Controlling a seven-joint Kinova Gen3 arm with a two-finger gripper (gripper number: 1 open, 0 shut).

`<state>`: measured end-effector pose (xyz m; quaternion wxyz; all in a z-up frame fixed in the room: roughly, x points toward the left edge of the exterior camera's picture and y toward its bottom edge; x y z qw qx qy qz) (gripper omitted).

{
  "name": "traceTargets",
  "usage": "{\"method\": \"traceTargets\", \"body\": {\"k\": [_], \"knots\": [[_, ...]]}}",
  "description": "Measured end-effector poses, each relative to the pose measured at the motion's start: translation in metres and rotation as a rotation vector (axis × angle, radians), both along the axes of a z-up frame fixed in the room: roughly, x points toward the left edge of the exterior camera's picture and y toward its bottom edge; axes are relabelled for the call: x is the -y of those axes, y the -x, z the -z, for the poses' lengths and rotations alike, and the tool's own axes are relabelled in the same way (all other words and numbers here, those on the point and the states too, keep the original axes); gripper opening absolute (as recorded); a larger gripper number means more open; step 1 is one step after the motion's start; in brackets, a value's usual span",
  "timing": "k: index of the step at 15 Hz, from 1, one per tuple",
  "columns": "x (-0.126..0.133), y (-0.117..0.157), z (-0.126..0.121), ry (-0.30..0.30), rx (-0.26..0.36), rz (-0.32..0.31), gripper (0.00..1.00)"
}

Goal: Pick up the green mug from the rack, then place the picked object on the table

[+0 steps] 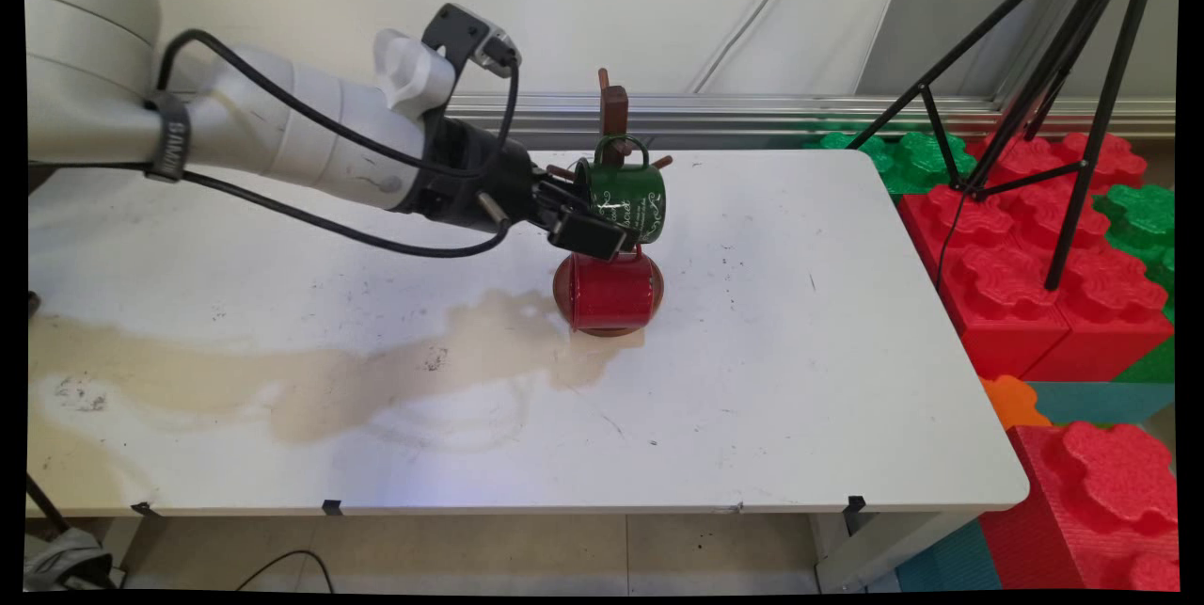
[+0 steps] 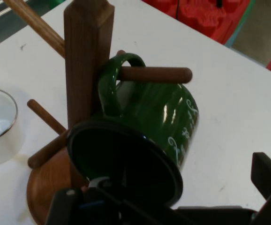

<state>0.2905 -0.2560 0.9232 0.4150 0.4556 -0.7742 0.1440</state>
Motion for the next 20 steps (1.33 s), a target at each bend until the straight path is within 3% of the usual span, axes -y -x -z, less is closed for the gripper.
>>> {"method": "traceTargets", "body": {"k": [10, 11, 20], "knots": [[0.015, 0.012, 0.018, -0.003, -0.074, -0.034, 1.00], [0.015, 0.012, 0.018, -0.002, -0.079, -0.036, 0.00], [0.007, 0.004, 0.011, 0.013, -0.124, -0.038, 0.00]]}}
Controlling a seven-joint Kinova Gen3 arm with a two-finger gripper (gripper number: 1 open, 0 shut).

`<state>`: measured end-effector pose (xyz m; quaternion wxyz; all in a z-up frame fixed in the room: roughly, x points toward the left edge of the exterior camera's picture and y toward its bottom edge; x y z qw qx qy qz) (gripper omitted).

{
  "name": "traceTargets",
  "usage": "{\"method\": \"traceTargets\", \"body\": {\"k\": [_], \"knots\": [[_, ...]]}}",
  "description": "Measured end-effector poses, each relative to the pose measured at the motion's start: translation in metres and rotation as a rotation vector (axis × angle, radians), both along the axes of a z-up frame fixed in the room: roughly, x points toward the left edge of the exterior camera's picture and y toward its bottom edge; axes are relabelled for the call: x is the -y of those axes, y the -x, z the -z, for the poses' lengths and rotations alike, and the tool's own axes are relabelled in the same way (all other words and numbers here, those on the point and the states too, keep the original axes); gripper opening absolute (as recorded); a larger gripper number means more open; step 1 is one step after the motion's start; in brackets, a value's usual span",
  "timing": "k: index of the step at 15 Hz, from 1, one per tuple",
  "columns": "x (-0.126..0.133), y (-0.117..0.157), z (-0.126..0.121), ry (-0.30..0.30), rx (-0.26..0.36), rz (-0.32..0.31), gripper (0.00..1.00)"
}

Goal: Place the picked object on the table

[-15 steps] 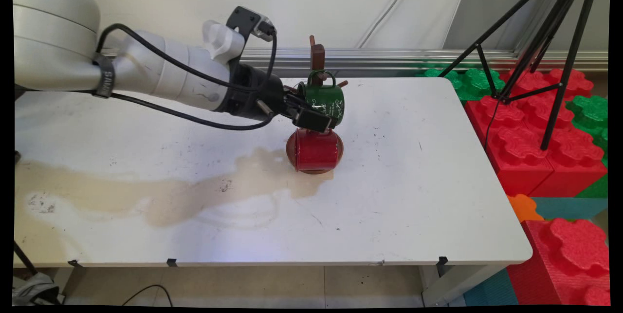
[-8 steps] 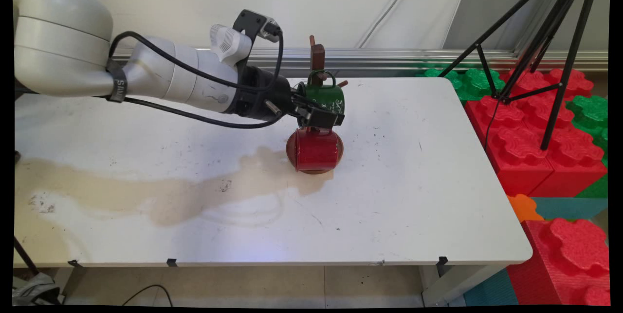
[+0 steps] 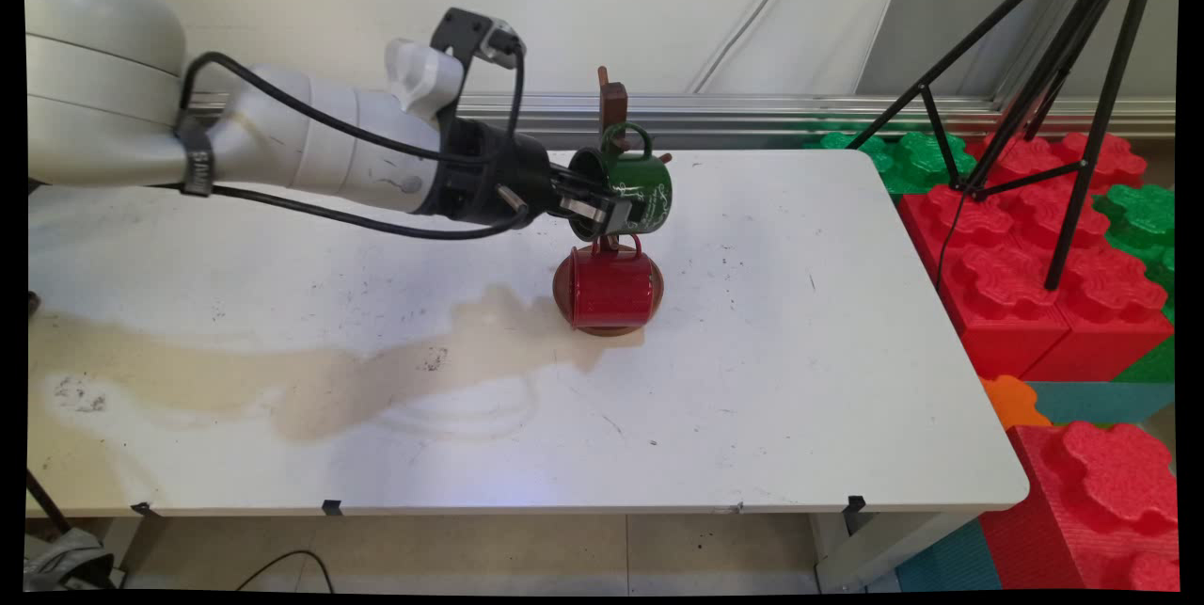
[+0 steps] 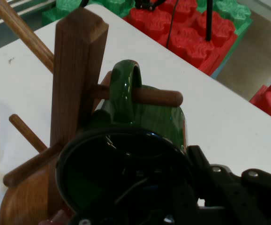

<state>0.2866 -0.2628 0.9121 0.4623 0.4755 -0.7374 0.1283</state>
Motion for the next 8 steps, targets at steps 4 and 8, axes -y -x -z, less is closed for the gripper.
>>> {"method": "traceTargets", "body": {"k": [4, 8], "knots": [[-0.006, -0.005, -0.008, 0.008, -0.030, 0.014, 0.00], [-0.011, -0.006, -0.014, 0.015, -0.051, 0.039, 0.00]]}}
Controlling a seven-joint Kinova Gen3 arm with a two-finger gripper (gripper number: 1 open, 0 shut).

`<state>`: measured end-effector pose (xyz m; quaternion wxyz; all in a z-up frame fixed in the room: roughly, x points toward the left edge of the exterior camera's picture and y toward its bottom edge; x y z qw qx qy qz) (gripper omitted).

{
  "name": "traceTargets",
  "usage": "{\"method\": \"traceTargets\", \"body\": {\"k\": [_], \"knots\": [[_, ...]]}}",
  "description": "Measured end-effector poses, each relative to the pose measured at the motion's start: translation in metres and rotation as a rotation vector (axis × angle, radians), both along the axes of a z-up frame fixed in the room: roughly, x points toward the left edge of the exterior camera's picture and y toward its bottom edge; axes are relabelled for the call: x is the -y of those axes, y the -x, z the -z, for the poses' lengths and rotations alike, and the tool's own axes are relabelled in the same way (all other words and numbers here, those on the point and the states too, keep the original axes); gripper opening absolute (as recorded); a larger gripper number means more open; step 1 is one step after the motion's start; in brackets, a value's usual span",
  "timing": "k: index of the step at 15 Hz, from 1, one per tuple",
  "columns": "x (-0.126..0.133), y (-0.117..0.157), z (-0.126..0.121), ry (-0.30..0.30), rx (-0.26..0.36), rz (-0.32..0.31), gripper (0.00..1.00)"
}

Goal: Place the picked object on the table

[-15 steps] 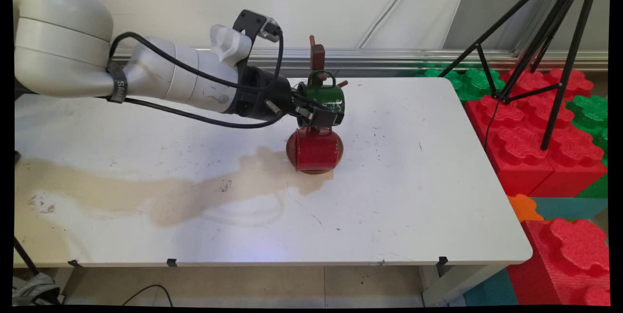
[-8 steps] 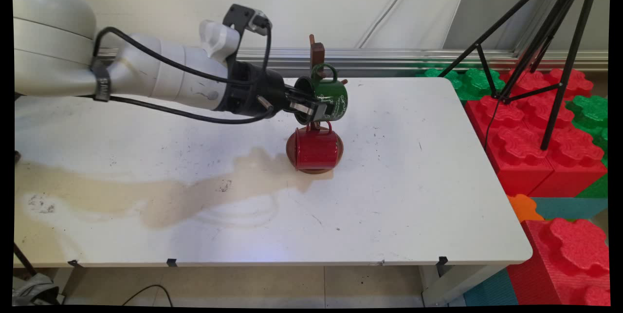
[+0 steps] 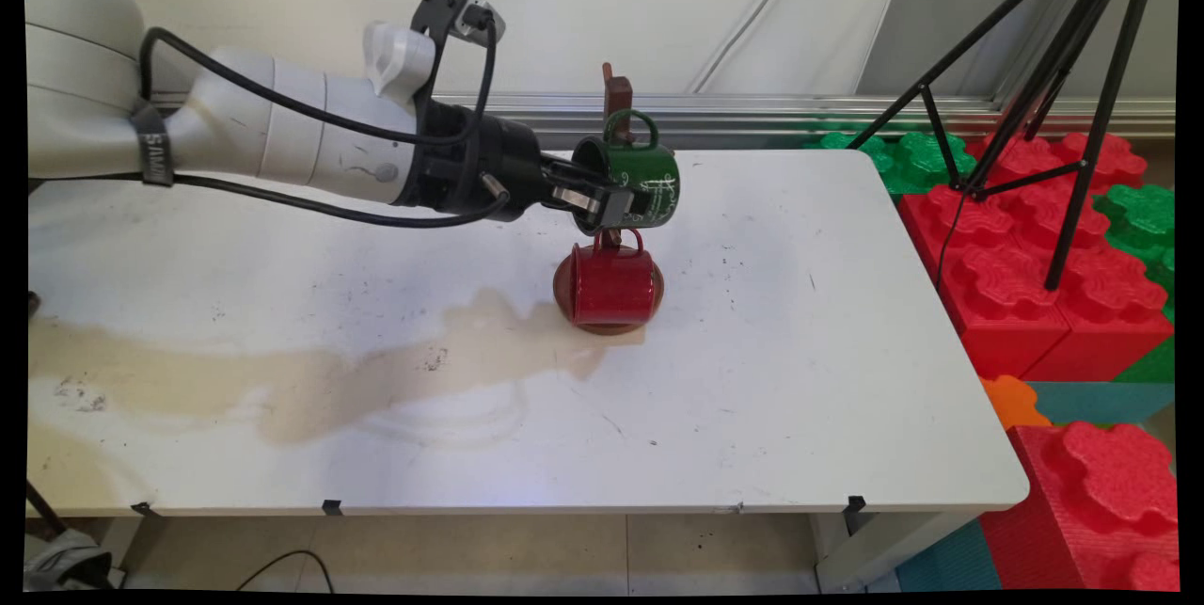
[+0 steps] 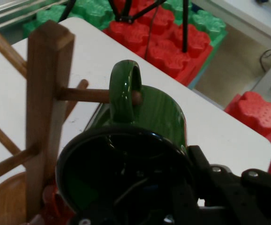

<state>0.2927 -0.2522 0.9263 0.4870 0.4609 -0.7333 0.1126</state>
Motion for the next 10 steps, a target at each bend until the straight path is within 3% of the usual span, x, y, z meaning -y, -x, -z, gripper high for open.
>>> {"method": "traceTargets", "body": {"k": [10], "knots": [[-0.022, 0.001, -0.011, -0.021, -0.018, 0.091, 0.00]]}}
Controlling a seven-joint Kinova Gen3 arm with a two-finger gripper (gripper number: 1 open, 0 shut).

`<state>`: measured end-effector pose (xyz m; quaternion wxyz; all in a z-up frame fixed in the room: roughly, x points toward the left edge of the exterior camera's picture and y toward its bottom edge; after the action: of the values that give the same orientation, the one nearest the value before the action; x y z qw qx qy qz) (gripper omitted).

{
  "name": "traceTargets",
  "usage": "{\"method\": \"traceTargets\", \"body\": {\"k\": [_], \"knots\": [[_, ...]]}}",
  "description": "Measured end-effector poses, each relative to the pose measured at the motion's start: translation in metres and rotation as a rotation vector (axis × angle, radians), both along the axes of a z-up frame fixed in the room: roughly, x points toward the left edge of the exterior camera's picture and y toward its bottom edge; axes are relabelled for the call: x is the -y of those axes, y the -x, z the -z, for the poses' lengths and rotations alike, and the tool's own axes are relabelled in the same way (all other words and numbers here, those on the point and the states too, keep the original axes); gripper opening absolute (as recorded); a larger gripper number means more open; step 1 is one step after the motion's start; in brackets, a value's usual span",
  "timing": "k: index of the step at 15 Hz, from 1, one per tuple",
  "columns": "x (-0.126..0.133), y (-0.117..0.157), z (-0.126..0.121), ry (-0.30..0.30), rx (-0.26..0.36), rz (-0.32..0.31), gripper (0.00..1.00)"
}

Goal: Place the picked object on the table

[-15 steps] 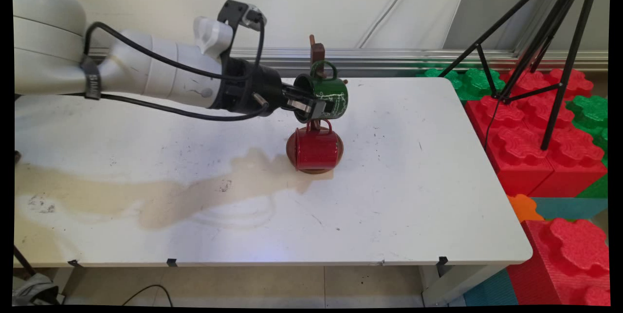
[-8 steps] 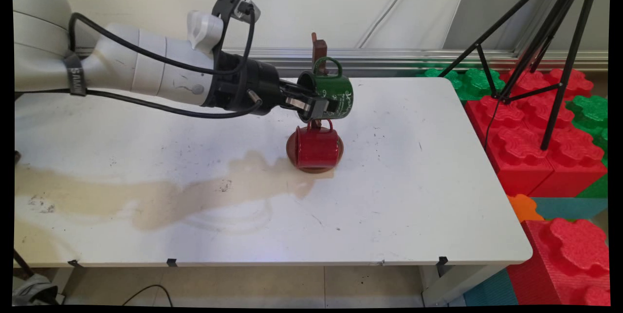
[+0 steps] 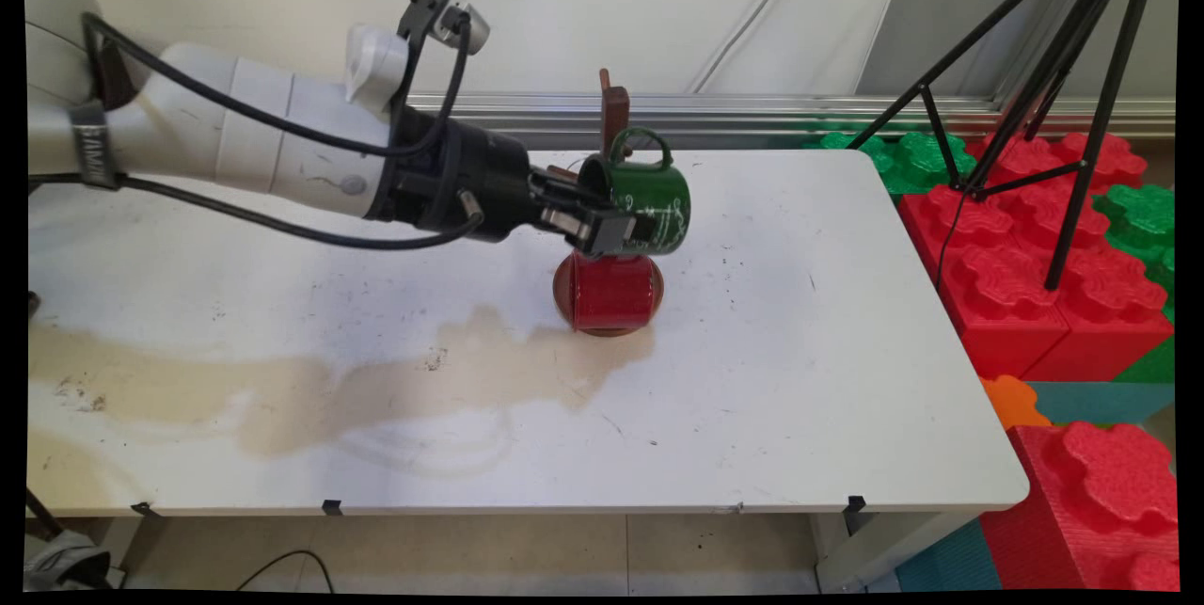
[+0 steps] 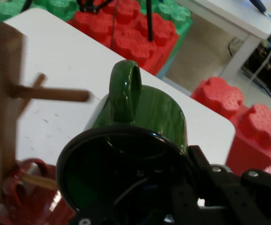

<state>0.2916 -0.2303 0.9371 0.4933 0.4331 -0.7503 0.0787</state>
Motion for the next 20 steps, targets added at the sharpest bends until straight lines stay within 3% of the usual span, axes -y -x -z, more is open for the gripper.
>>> {"method": "traceTargets", "body": {"k": [3, 9, 14, 20], "knots": [[-0.010, -0.001, -0.004, -0.006, 0.025, 0.038, 0.00], [-0.023, -0.010, -0.016, 0.014, 0.135, 0.082, 0.00], [-0.026, -0.035, -0.032, 0.036, 0.291, 0.074, 0.00], [-0.006, -0.070, -0.041, 0.049, 0.492, 0.026, 0.00]]}}
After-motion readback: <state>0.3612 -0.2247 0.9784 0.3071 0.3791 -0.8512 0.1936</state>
